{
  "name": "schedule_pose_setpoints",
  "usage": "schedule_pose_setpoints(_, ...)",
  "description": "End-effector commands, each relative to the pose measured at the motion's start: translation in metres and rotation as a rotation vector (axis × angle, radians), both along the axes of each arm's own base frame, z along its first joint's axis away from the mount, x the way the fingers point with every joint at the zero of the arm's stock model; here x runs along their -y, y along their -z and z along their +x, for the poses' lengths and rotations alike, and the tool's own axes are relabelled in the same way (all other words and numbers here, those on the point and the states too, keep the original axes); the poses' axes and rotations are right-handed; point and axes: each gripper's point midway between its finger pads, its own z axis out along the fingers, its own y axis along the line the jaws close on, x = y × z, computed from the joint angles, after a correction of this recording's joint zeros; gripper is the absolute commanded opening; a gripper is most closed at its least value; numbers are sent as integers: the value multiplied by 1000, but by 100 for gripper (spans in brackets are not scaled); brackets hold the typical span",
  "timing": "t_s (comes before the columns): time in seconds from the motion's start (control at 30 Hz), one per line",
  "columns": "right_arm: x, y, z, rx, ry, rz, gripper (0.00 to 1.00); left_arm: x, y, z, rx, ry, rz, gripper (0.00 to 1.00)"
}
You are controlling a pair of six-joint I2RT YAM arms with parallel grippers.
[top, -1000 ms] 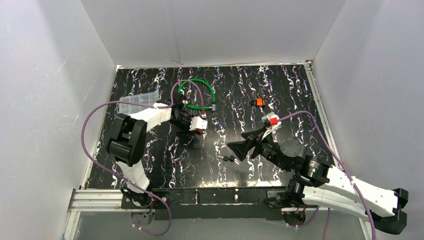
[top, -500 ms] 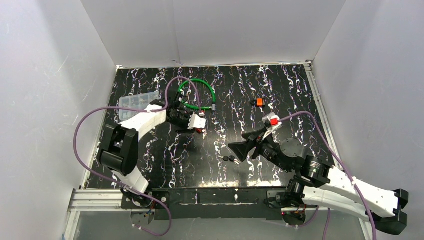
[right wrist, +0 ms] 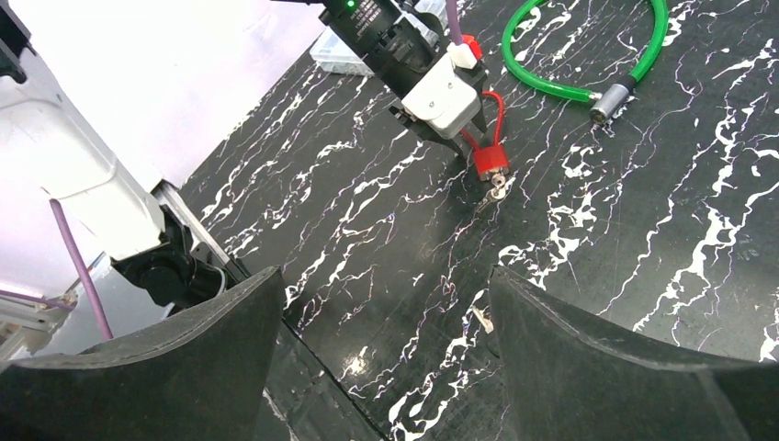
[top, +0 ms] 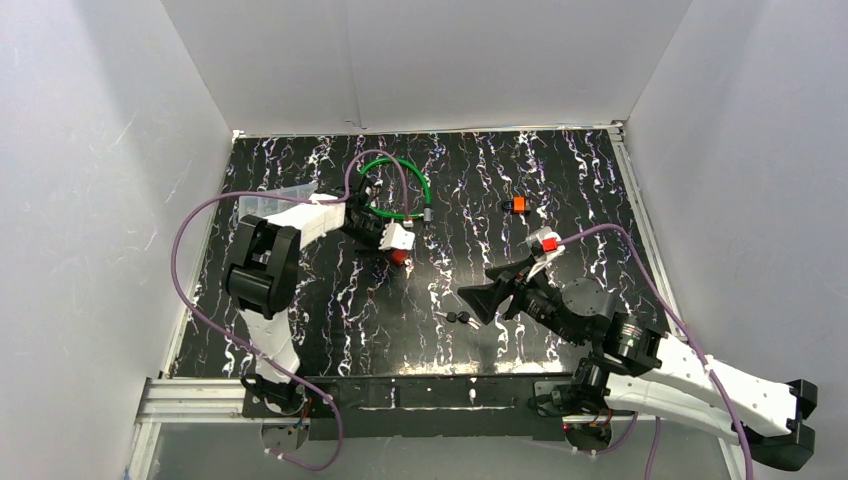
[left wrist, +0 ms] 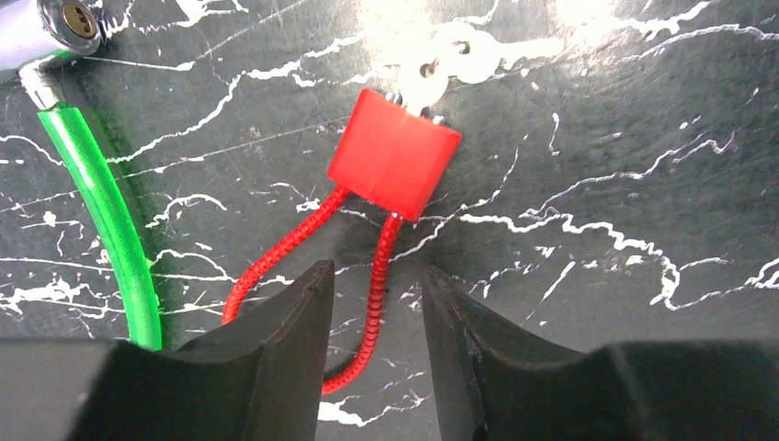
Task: Unlock with the key
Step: Pick up the lock from the center of the board.
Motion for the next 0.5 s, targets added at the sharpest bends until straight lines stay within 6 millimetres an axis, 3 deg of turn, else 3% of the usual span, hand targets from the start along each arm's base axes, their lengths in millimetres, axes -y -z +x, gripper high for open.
schedule_pose_setpoints(0.0,6,-13,4,15,33,44,88,-14,9,-11,-37,61,61,31)
schedule_pose_setpoints(0.13,9,-13,5,22,44,37,88,-10,6,-29,-46,127,43,0)
schedule_pose_setpoints(0.27,10,-11,7,22,53,35,88,4,-12,-46,-44,142,4,0)
schedule_pose_setpoints(0.37,10,-7,9,17,62,28,88,23,-46,-56,-23,118,-73,0)
schedule_pose_setpoints(0.43,10,1,12,6,76,17,89,43,-97,-67,22,92,-184,0)
schedule_pose_setpoints(0.47,9,4,13,-1,80,12,90,47,-110,-71,33,87,-208,0)
